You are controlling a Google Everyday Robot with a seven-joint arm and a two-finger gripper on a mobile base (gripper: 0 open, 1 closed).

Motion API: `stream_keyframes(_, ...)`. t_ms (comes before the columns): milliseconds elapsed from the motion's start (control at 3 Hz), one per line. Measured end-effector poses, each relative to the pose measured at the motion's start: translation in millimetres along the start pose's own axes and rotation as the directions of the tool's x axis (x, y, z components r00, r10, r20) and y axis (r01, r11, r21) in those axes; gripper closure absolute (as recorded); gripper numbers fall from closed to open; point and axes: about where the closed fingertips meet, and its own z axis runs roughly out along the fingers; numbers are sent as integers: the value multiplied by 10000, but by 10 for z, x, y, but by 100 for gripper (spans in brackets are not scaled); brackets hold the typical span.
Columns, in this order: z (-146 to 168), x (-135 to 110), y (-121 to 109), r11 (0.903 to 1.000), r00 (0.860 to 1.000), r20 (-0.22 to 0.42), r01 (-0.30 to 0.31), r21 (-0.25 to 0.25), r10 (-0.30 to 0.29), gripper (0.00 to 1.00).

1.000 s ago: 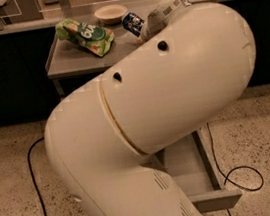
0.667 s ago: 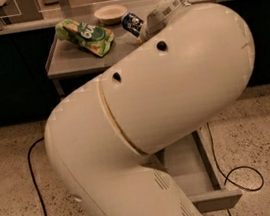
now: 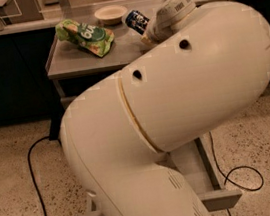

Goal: Pick pepsi can from middle drawer and place on counter

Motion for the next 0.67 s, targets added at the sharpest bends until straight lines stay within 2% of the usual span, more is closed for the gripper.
stream_keyframes(333,-118,50,-103,9998,9996,272,-4,-199,10,100)
stream_keyframes(667,-335,62,-322,9979,9895,1333,-513,-403,562,100)
